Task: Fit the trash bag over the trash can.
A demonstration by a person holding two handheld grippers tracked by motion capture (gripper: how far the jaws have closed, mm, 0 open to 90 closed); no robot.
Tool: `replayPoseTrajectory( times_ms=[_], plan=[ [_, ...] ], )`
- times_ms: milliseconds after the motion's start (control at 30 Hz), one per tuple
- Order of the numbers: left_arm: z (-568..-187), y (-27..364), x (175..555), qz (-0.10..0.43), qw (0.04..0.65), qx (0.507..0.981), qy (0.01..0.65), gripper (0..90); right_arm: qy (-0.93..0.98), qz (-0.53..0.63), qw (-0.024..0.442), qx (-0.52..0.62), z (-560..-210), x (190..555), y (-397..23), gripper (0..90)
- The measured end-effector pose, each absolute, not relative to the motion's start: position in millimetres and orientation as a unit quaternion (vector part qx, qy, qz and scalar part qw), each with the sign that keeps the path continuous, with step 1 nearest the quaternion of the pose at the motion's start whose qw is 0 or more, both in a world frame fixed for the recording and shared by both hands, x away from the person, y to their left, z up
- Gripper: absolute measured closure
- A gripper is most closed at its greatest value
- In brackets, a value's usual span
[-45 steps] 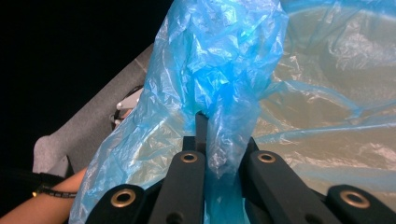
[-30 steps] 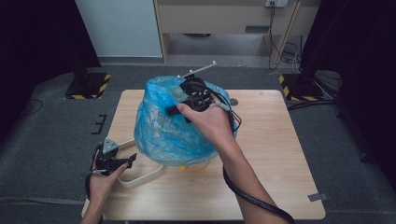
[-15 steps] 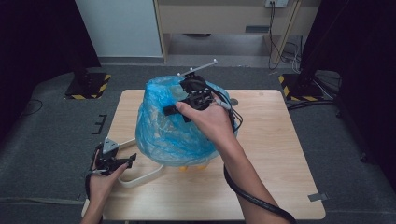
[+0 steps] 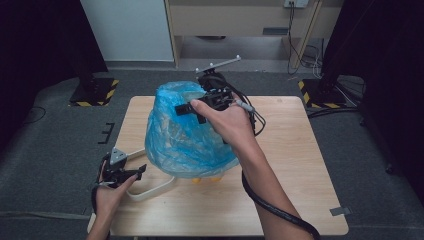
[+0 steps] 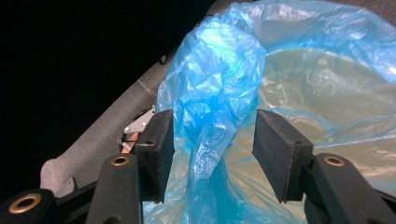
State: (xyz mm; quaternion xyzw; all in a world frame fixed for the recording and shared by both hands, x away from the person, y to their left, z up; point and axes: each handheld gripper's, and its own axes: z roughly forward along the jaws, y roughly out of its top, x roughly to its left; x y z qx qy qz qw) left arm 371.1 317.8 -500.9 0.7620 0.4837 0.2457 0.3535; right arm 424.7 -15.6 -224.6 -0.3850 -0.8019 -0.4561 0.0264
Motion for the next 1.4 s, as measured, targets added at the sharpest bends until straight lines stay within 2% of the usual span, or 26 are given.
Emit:
replayPoseTrajectory(
  times_ms=[200,300,500,667,933,1400],
  plan=[
    [-500,317,371,0.246,0.355,0.762,0.482,13.5,-0.784,-0.471,0.026,-0.403,-222,431,-19,51.0],
    [-500,317,371,0.246,0.355,0.762,0.483,13.5,-0.775,-0.477,0.024,-0.413,-221,436,-20,57.2],
    [-500,318,371,0.245,0.357,0.761,0.483,13.5,-0.771,-0.471,0.026,-0.428,-225,446,-17,75.4],
    [-500,318,371,0.245,0.357,0.761,0.483,13.5,-0.781,-0.452,0.033,-0.430,-233,451,-11,81.7],
    [-499,318,371,0.244,0.359,0.760,0.483,13.5,-0.796,-0.418,0.031,-0.437,-247,460,1,85.7],
    [-499,318,371,0.244,0.361,0.760,0.483,13.6,-0.811,-0.378,0.032,-0.445,-264,470,12,87.6]
  ],
)
